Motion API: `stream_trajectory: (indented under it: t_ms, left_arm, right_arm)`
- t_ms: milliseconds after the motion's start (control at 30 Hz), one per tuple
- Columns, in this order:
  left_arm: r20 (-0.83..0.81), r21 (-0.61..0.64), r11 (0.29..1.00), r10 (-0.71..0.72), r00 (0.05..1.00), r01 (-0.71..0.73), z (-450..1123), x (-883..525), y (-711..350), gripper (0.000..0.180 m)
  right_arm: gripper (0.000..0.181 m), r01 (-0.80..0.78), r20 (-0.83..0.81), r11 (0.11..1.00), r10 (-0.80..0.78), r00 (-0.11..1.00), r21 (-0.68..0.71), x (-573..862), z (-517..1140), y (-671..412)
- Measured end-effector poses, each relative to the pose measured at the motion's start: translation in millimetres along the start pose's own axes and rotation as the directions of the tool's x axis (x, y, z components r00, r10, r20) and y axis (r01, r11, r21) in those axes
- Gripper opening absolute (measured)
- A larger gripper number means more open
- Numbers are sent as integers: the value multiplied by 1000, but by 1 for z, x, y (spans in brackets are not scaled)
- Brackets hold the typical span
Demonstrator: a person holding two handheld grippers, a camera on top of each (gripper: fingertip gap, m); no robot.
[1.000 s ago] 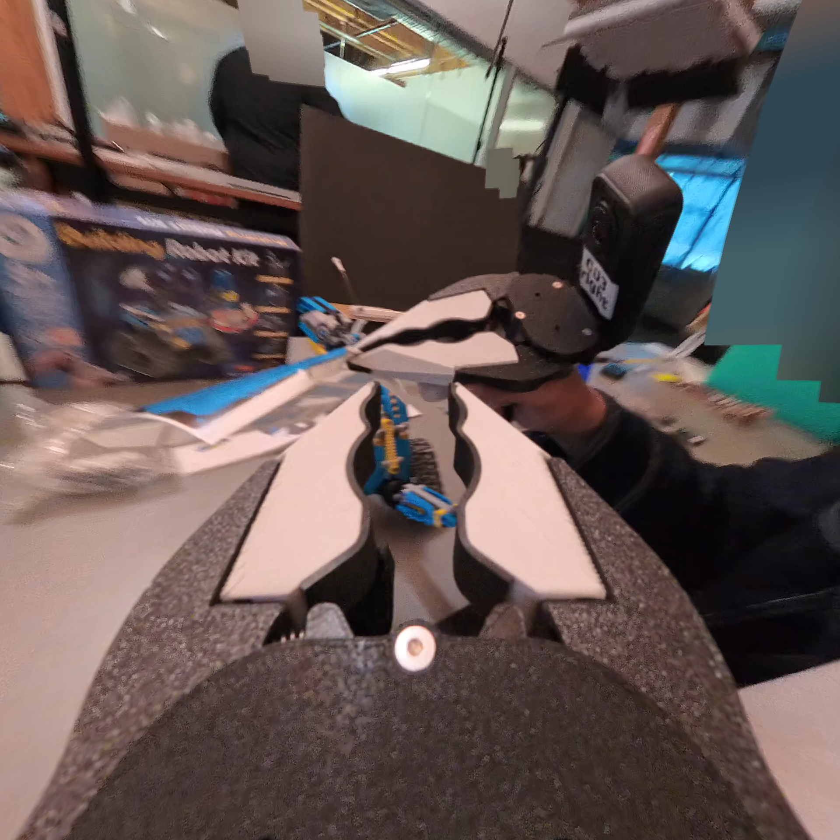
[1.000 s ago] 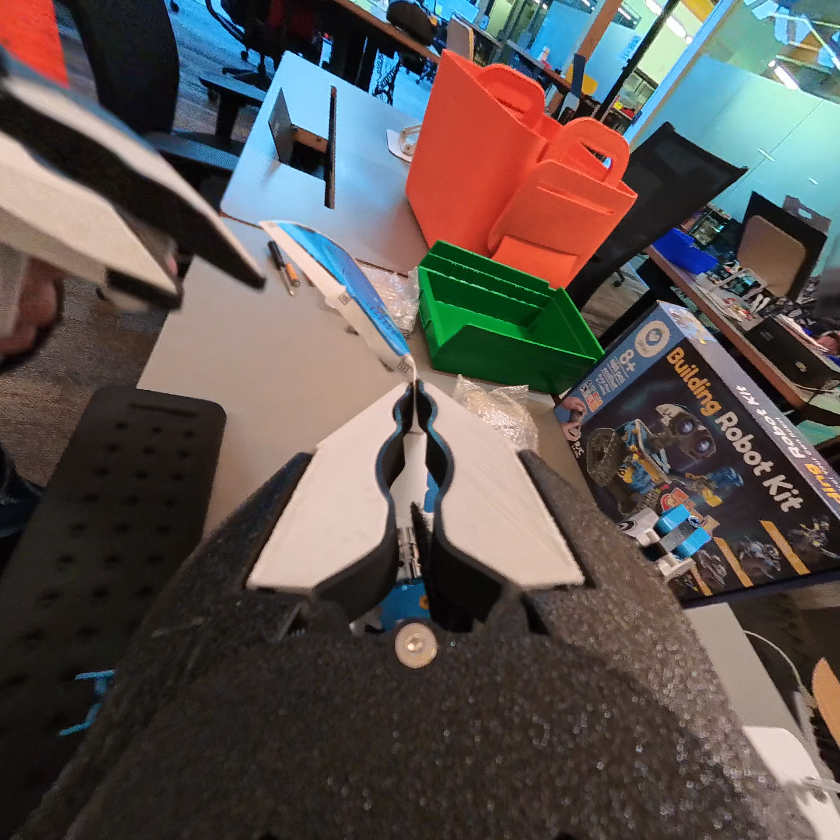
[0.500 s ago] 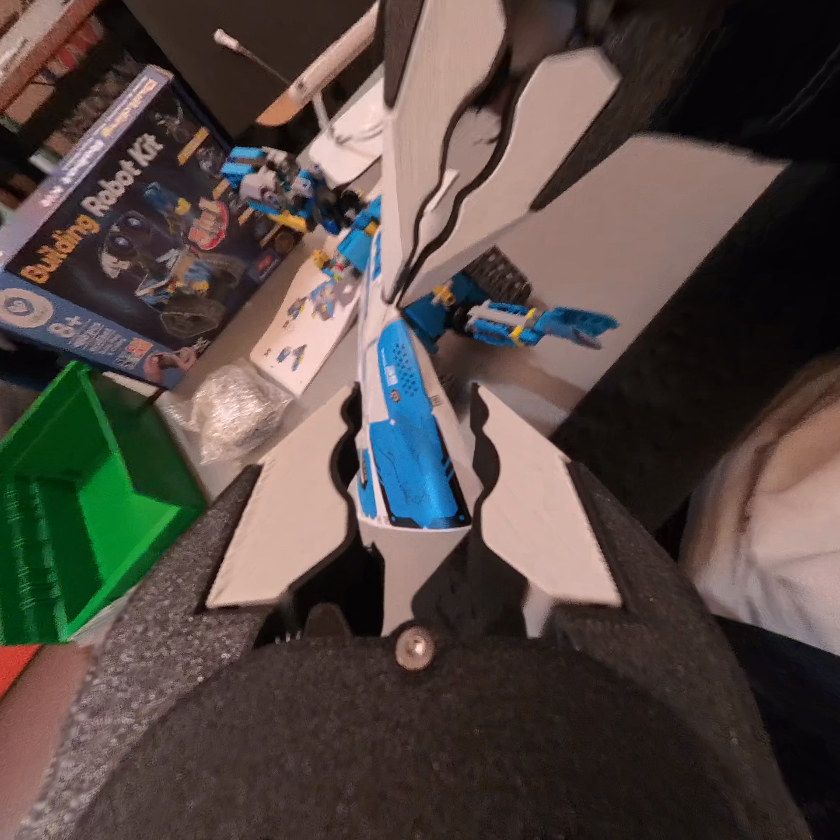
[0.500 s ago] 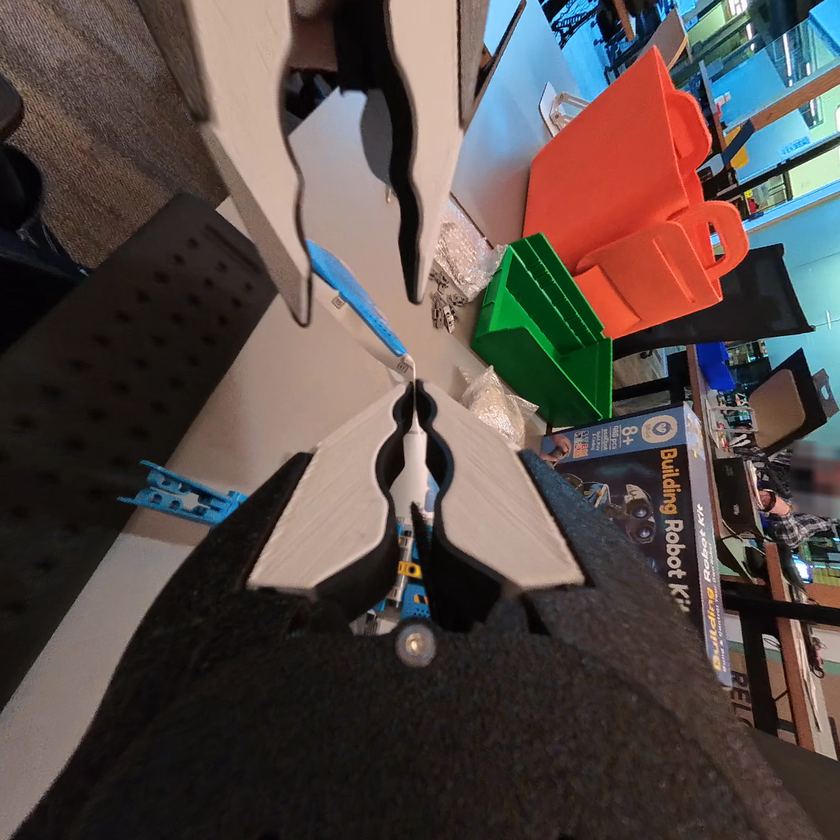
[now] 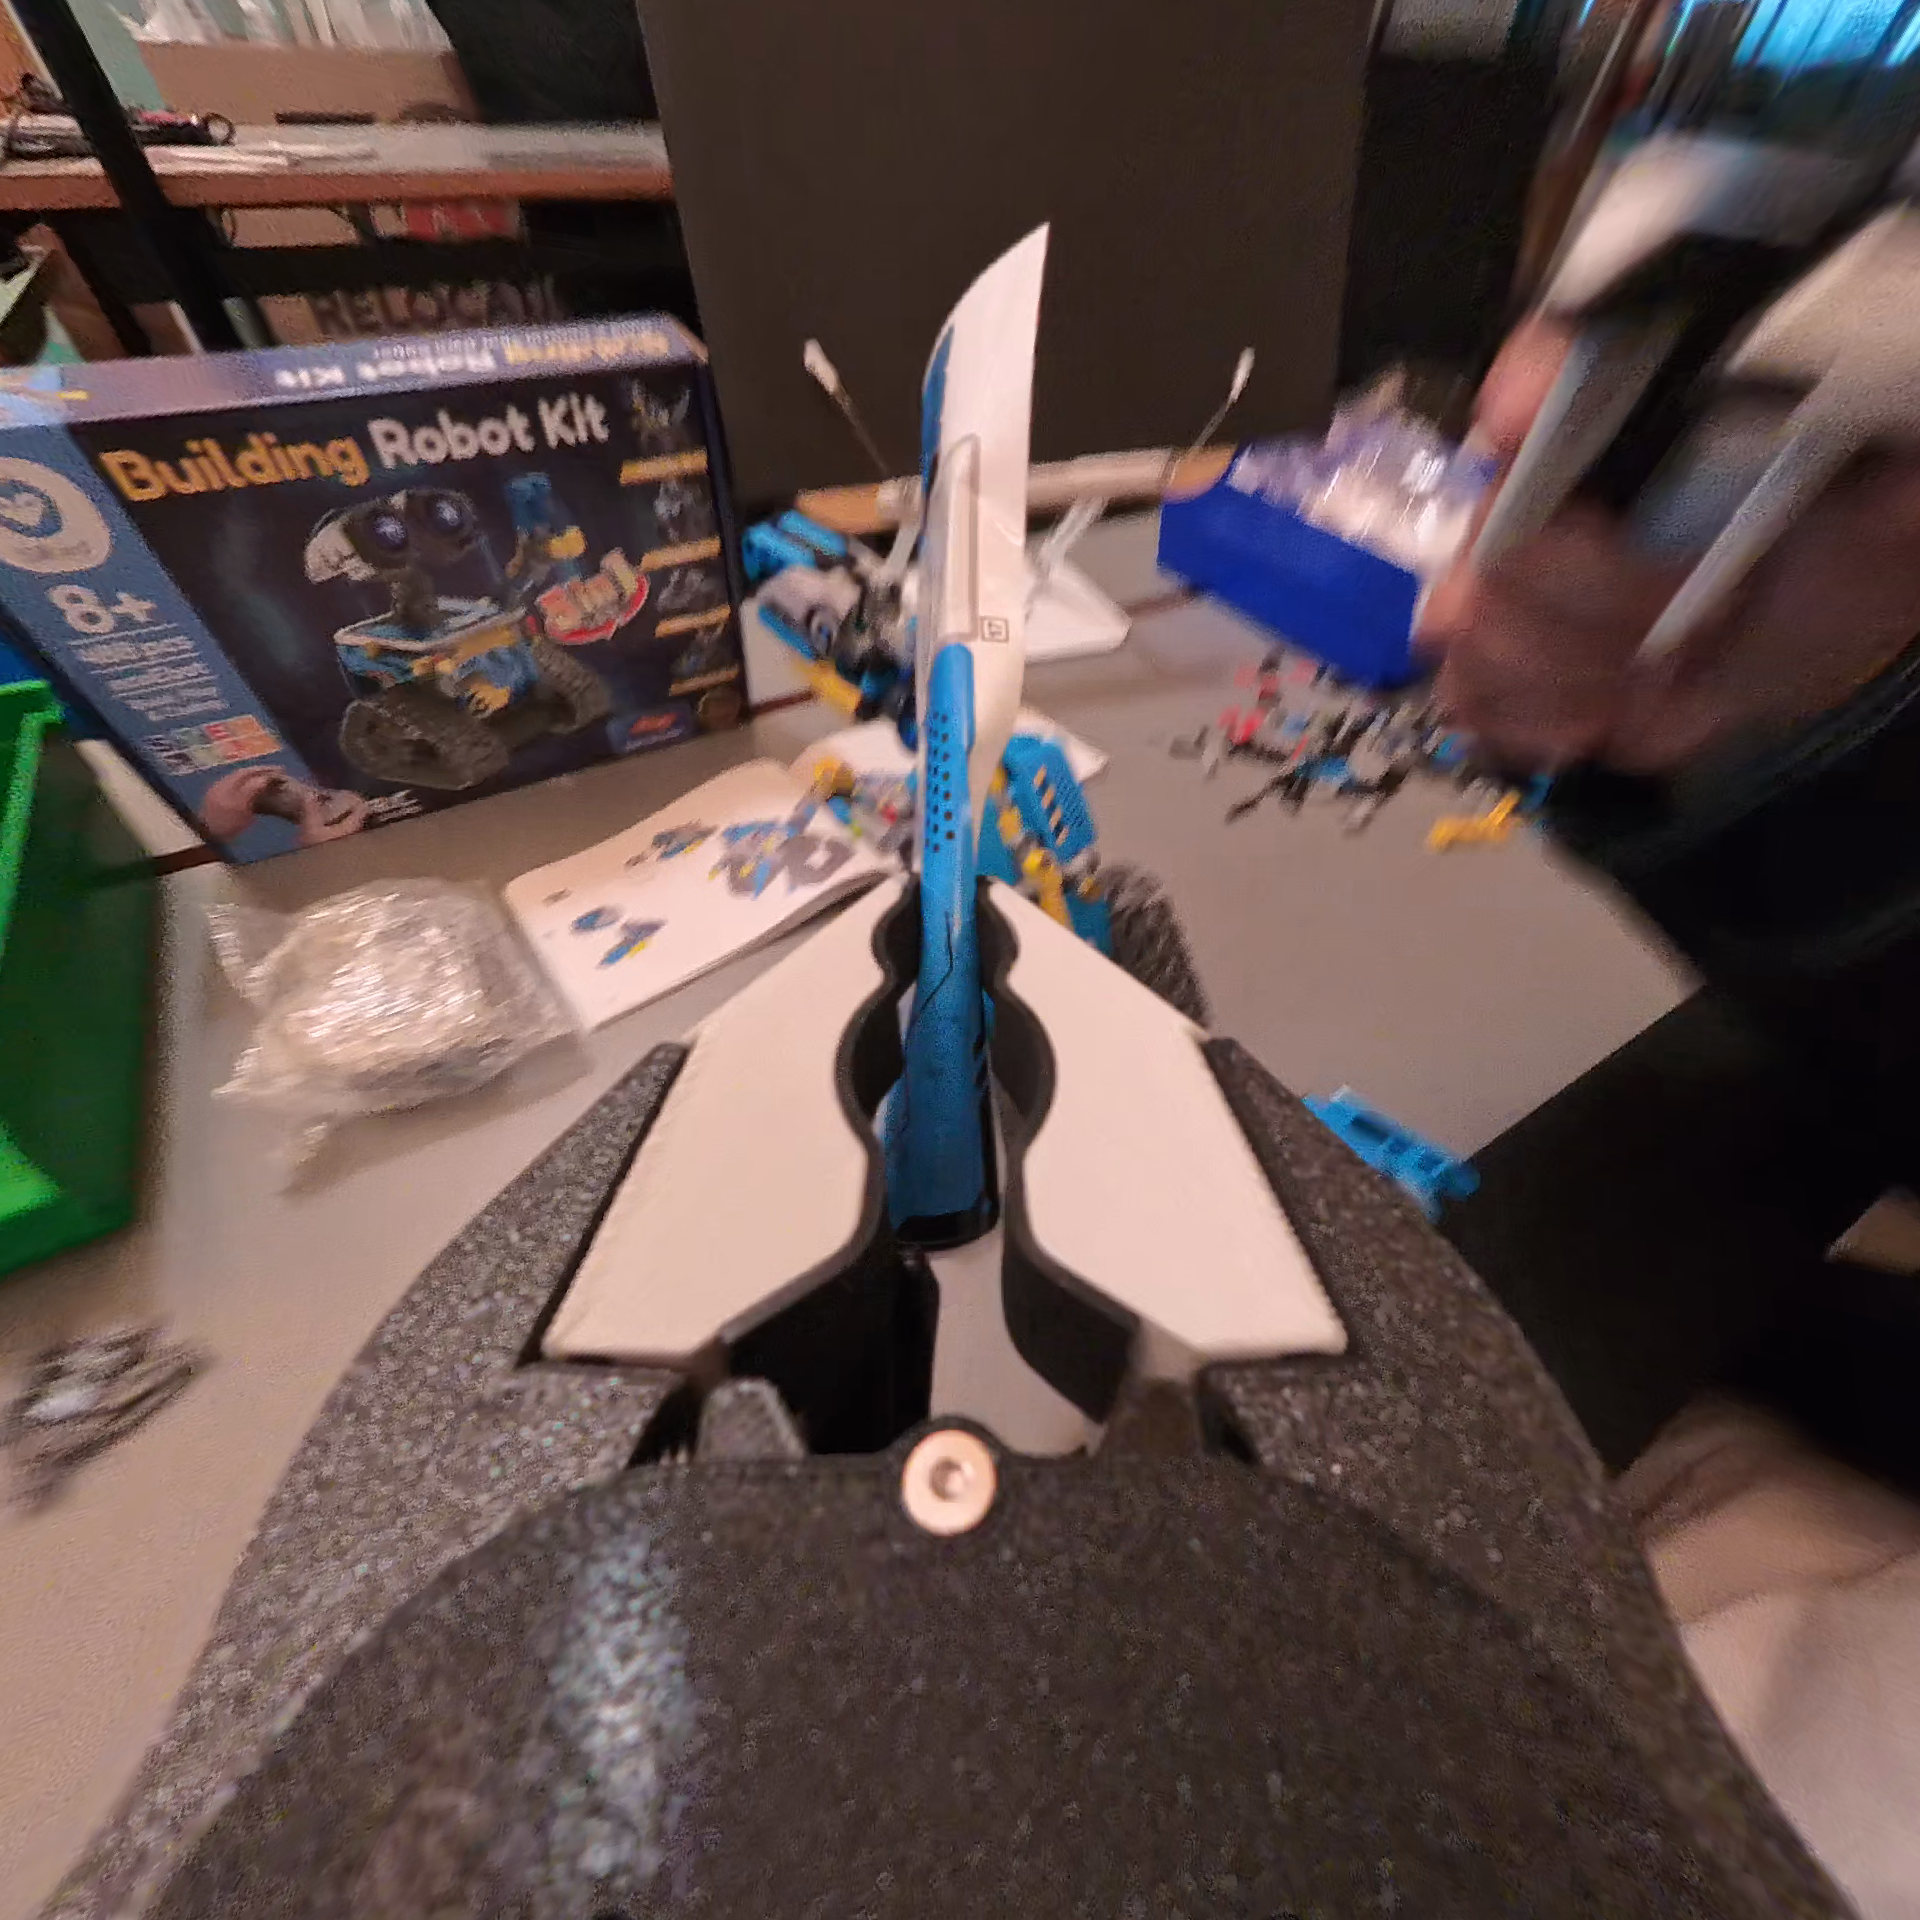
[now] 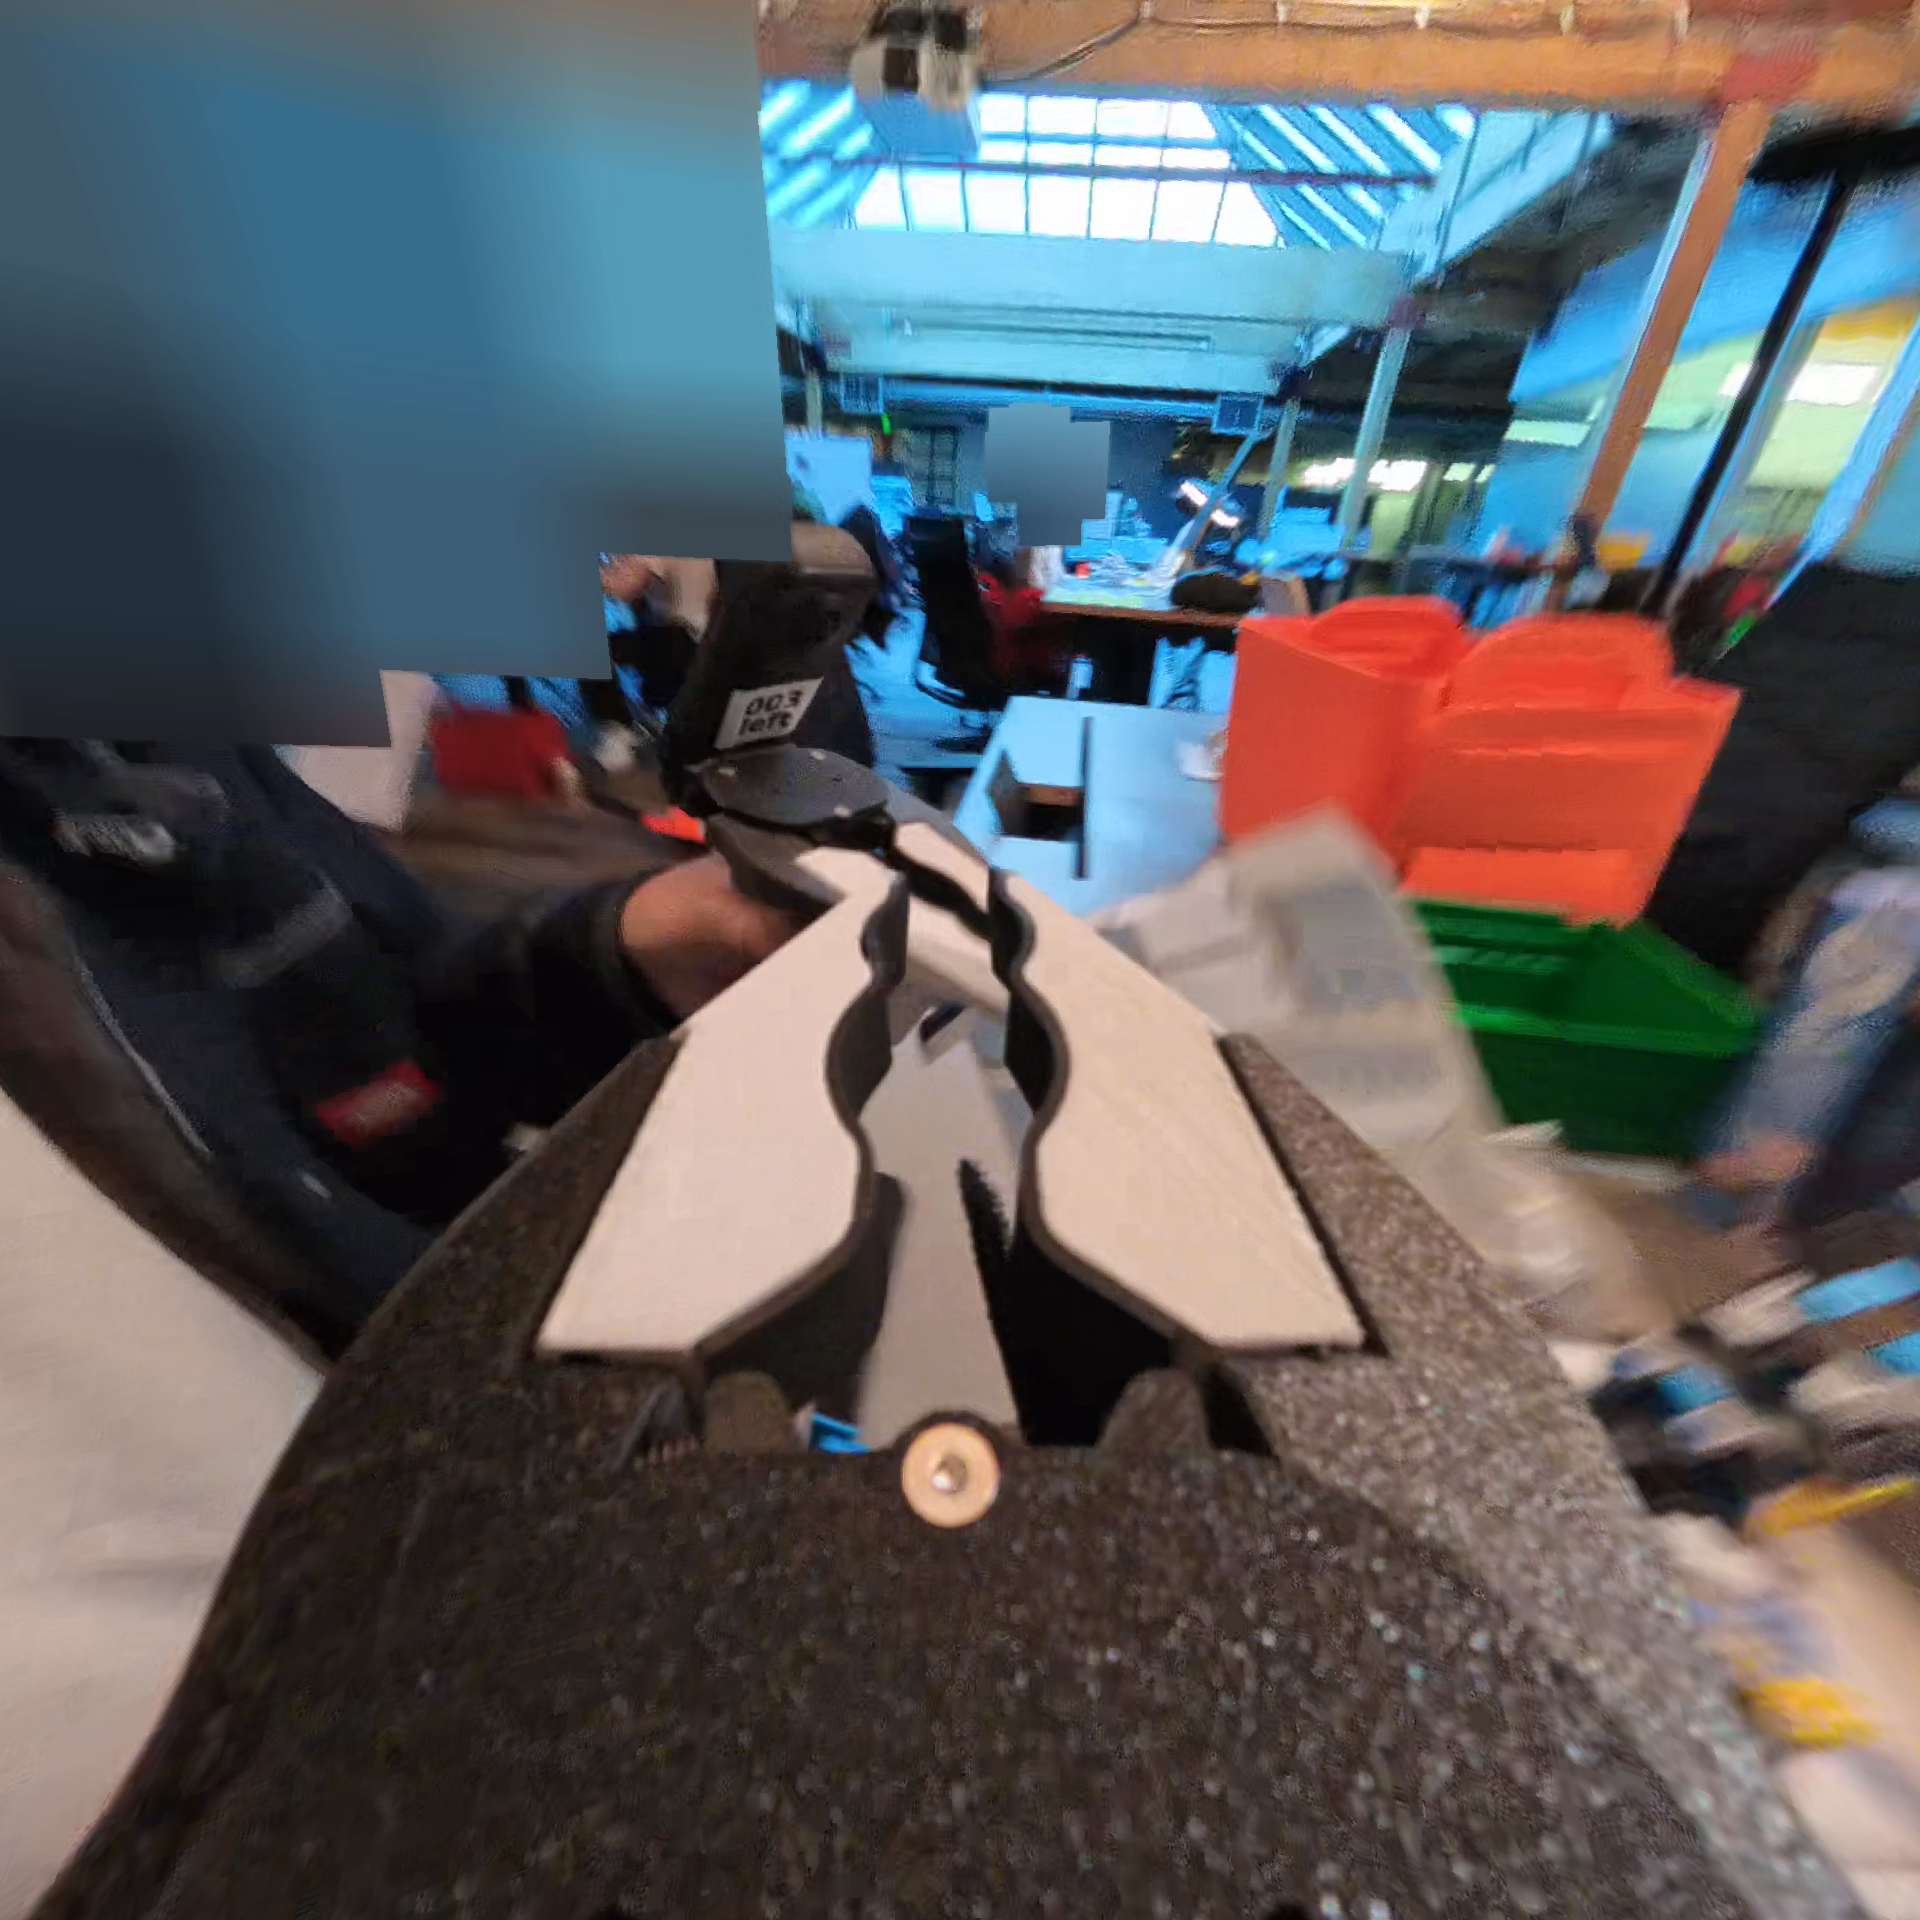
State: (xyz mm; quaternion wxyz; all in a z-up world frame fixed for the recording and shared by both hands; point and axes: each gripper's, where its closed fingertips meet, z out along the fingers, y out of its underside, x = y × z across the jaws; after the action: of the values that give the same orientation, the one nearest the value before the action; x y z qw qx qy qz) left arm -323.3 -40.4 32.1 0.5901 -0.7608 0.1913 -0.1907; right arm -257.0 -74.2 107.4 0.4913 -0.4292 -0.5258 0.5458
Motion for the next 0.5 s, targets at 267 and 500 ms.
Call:
stream_trajectory:
  t_ms: [267, 500]
  left_arm:
    - [-83, 118, 991, -56, 995, 66, 14, 34, -12, 8]
    - [-65, 83, 996, -21, 998, 26, 26, 44, -3, 8]
  right_arm:
    - [26, -366, 7, 929, 367, 930, 51, 26, 30, 50]
    - [0, -380, 21, 922, 379, 925, 77, 28, 22, 51]
